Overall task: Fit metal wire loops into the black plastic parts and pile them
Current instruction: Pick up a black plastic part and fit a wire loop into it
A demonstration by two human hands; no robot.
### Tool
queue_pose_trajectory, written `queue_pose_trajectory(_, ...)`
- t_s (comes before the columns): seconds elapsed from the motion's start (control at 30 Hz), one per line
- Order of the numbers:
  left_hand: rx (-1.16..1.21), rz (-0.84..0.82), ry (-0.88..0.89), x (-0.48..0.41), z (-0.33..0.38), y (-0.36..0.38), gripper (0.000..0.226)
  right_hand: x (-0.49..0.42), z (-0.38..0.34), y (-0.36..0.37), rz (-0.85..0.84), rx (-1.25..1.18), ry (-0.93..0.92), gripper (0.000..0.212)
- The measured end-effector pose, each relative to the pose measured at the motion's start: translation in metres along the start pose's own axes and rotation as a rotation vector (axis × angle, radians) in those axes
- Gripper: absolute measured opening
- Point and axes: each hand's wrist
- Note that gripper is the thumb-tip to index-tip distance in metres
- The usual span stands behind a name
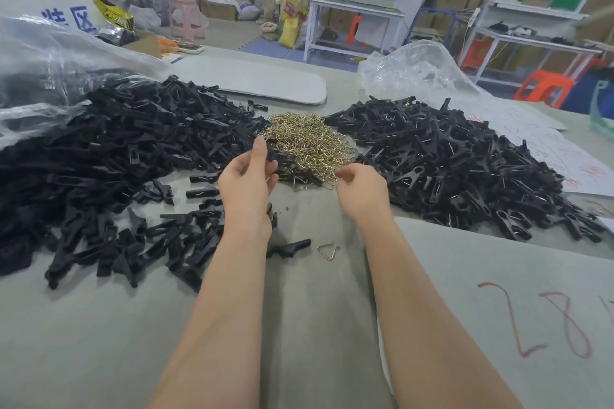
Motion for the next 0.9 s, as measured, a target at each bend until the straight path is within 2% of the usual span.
queue_pose_trajectory(0.13,0.032,0.038,-0.016,-0.002,-0.003,0.001,0.019,-0.011,-0.002,0.008,-0.036,0.202,0.057,0.042)
queue_pose_trajectory(0.2,0.041,0.041,-0.020,-0.003,-0.004,0.001,0.018,-0.013,-0.003,0.014,-0.034,0.272,0.075,0.036)
queue_pose_trajectory(0.33,0.006,-0.011,-0.026,-0.002,-0.007,0.004,0.015,-0.013,-0.004,0.022,0.033,0.253,0.042,0.021)
queue_pose_trajectory(0.43,-0.141,-0.104,-0.030,0.000,-0.010,0.009,0.009,-0.013,-0.004,0.022,-0.017,0.217,0.040,0.015)
queue_pose_trajectory(0.57,-0.368,-0.201,-0.026,0.004,-0.014,0.012,0.008,-0.011,-0.005,0.006,-0.011,-0.001,-0.070,0.011)
queue_pose_trajectory(0.63,-0.485,-0.230,-0.019,0.005,-0.016,0.013,0.012,-0.006,-0.005,-0.003,-0.011,-0.224,-0.101,0.007)
queue_pose_trajectory(0.73,-0.583,-0.251,-0.012,0.006,-0.016,0.013,0.008,0.004,-0.003,-0.010,-0.086,-0.670,-0.022,0.010)
queue_pose_trajectory(0.9,-0.651,-0.302,-0.004,0.005,-0.019,0.013,0.016,0.013,0.009,-0.019,-0.146,-1.082,0.087,0.010)
Point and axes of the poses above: each hand's wrist, its own x-axis away from the middle knuckle, its own y-axis out of the palm, z = x × y, and after that the axes turned 10 degrees about -z, right-handed
